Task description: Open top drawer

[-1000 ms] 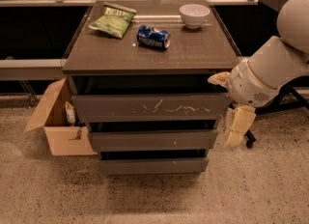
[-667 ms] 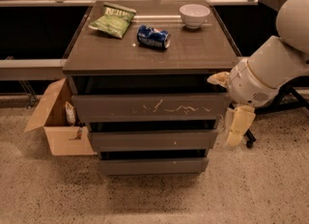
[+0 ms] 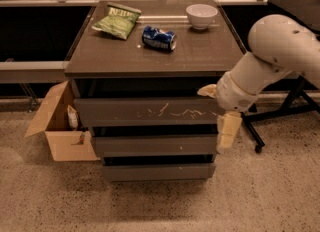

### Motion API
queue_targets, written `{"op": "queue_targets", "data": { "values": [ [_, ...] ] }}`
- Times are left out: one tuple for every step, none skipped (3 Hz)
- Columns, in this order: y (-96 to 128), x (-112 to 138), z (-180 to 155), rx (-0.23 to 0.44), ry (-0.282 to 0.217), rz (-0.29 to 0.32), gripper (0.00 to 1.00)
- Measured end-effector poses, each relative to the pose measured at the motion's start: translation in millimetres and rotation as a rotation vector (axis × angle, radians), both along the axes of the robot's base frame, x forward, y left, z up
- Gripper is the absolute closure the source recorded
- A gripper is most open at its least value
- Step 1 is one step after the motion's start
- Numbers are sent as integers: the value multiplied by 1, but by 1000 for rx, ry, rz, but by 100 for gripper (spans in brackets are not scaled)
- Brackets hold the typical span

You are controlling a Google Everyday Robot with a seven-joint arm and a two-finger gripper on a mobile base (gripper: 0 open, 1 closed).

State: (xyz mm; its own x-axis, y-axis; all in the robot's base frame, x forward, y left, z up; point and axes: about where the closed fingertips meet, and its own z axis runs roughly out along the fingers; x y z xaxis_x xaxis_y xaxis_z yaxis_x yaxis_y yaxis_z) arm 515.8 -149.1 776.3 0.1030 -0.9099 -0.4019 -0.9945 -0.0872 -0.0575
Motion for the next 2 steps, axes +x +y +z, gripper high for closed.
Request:
{"op": "queue_targets", "data": {
  "values": [
    [5,35,-36,-36,6,50,0],
    [5,57,-54,-65,7,62,0]
  ]
}}
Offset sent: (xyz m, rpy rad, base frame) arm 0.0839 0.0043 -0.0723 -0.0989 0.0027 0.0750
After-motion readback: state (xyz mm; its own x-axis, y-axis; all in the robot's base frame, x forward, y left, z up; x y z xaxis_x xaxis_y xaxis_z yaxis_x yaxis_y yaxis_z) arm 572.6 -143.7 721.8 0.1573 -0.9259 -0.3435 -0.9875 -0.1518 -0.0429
